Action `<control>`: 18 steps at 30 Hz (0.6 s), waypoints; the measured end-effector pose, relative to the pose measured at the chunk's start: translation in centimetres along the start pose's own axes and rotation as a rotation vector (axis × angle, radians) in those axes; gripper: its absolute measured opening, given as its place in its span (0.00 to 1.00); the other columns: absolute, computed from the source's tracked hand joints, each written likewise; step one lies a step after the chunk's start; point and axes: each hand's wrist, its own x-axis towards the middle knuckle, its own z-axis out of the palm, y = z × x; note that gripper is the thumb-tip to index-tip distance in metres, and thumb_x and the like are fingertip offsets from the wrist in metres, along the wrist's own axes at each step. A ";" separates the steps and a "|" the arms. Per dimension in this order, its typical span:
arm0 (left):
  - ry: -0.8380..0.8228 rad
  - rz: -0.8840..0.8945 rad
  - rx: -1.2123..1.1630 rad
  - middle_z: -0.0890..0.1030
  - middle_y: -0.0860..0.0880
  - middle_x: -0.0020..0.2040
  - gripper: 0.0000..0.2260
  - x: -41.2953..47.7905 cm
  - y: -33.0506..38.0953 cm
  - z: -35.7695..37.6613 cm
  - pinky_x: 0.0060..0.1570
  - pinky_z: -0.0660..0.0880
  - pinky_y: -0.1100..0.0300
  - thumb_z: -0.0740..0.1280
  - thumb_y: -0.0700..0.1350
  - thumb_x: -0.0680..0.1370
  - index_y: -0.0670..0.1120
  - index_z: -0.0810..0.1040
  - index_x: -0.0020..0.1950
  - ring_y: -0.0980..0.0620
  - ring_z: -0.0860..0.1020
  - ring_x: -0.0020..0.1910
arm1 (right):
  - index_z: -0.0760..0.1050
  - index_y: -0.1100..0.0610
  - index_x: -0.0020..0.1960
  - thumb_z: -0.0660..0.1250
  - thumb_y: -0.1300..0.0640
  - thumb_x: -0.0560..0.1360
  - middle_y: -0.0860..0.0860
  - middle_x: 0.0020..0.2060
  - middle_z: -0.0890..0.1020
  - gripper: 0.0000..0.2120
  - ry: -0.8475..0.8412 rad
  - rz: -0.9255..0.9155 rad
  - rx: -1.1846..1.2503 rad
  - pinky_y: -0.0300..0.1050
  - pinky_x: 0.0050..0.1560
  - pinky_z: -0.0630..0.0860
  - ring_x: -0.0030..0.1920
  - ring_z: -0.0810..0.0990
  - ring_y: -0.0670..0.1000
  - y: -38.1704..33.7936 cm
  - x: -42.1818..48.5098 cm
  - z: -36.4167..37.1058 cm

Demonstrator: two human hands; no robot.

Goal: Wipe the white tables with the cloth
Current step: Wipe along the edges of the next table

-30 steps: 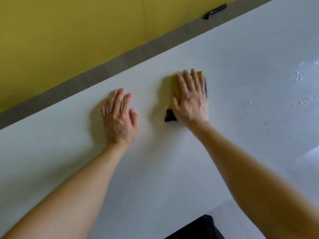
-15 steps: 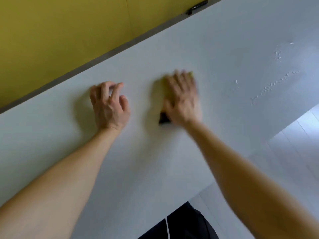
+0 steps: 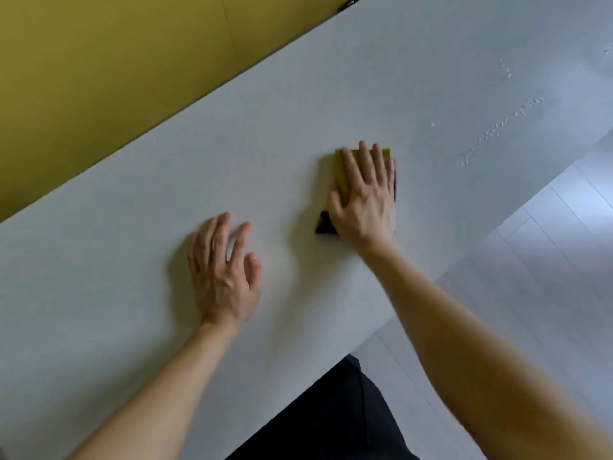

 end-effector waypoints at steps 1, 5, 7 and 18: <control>0.003 0.004 0.005 0.72 0.39 0.81 0.21 0.2 0.0 0.0 0.79 0.62 0.34 0.66 0.46 0.83 0.45 0.79 0.76 0.34 0.69 0.80 | 0.67 0.53 0.85 0.66 0.48 0.79 0.58 0.86 0.63 0.35 -0.059 -0.097 0.028 0.62 0.87 0.49 0.87 0.55 0.61 -3.0 -3.6 0.6; 0.019 0.027 -0.017 0.71 0.40 0.82 0.22 0.2 0.2 0.0 0.79 0.62 0.33 0.62 0.42 0.82 0.46 0.78 0.77 0.35 0.69 0.81 | 0.63 0.57 0.86 0.67 0.50 0.83 0.57 0.85 0.63 0.34 -0.383 -0.715 0.115 0.65 0.86 0.52 0.88 0.54 0.59 -5.1 -10.6 0.4; 0.044 0.035 -0.018 0.72 0.40 0.81 0.21 0.2 0.1 0.1 0.78 0.63 0.33 0.63 0.42 0.83 0.46 0.79 0.77 0.35 0.70 0.80 | 0.64 0.57 0.86 0.67 0.48 0.82 0.57 0.85 0.63 0.35 -0.410 -0.841 0.044 0.63 0.87 0.51 0.87 0.55 0.59 -0.2 -5.7 -0.4; 0.082 0.037 -0.010 0.73 0.40 0.80 0.21 0.4 -0.1 0.3 0.78 0.63 0.33 0.64 0.43 0.82 0.46 0.79 0.76 0.34 0.70 0.79 | 0.63 0.57 0.86 0.70 0.46 0.80 0.58 0.85 0.64 0.39 -0.316 -0.542 0.087 0.66 0.86 0.50 0.88 0.52 0.61 -5.2 -13.2 0.3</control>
